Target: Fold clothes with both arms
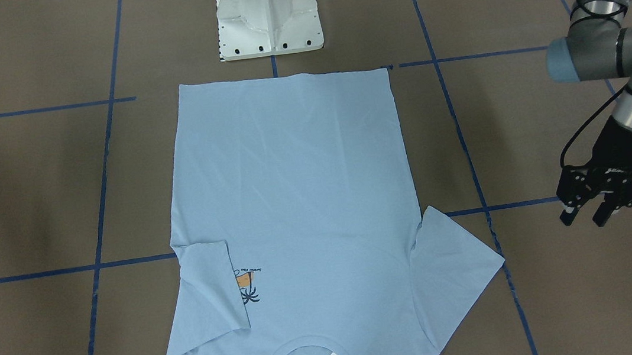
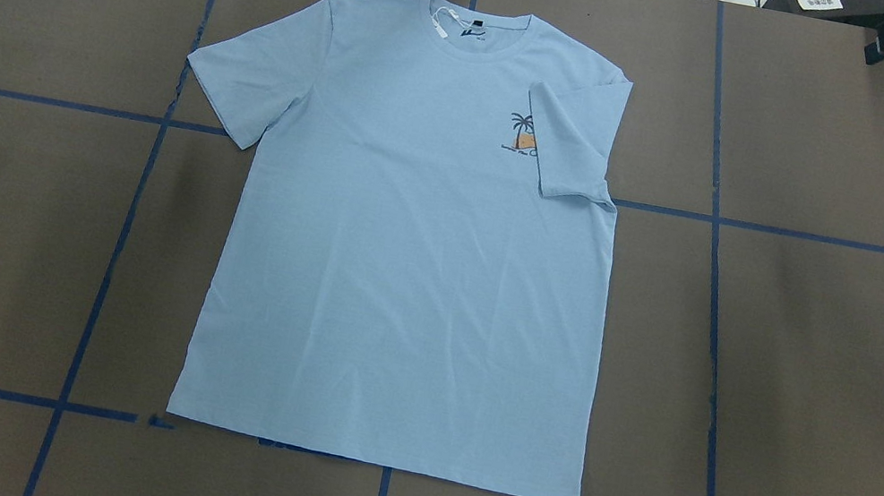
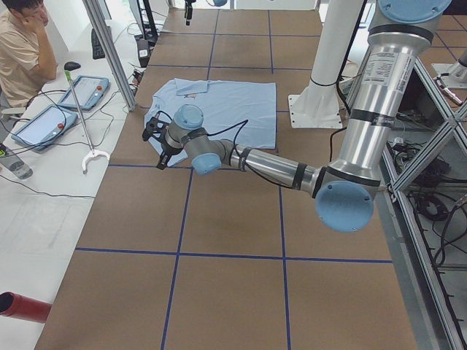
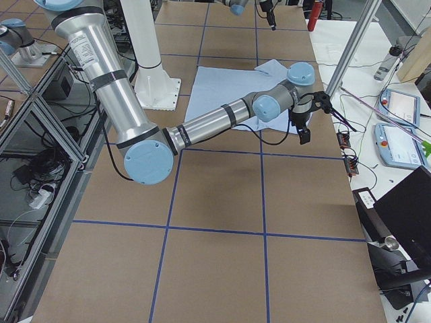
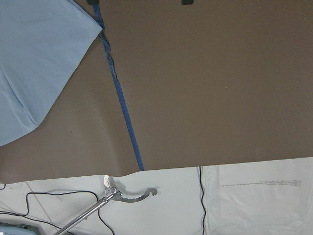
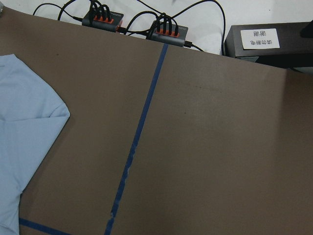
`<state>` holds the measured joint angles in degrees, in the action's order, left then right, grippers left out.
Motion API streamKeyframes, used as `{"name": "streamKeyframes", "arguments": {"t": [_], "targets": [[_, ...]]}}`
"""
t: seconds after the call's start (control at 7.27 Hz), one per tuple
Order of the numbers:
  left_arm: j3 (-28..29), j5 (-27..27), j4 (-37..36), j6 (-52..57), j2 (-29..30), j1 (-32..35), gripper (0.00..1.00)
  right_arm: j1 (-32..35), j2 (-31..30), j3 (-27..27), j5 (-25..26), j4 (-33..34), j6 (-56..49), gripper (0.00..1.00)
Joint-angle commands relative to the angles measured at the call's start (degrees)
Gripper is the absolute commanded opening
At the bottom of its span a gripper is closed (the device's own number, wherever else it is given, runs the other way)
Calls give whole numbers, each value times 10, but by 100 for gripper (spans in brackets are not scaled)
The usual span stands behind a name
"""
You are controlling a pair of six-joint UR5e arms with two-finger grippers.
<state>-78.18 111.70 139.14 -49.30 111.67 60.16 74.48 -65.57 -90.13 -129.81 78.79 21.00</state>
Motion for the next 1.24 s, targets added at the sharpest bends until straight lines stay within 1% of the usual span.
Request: {"name": "streamKeyframes", "arguments": {"t": [0.0,0.14,0.41,0.82,1.1], "targets": [[97,-66,57,-40,49,-54,58,2,-6,-2,2,0,-3,100],[122,-93,58,-52,67,-78,54,1,-6,-2,2,0,-3,100],[166,-103,76,-53,89,-91,53,1,-6,0,3,0,-3,100],[177,-104,77,-53,94,-100,53,1,-6,0,4,0,-2,100],[177,-104,77,-53,93,-101,47,1,-6,0,4,0,-2,100]]}}
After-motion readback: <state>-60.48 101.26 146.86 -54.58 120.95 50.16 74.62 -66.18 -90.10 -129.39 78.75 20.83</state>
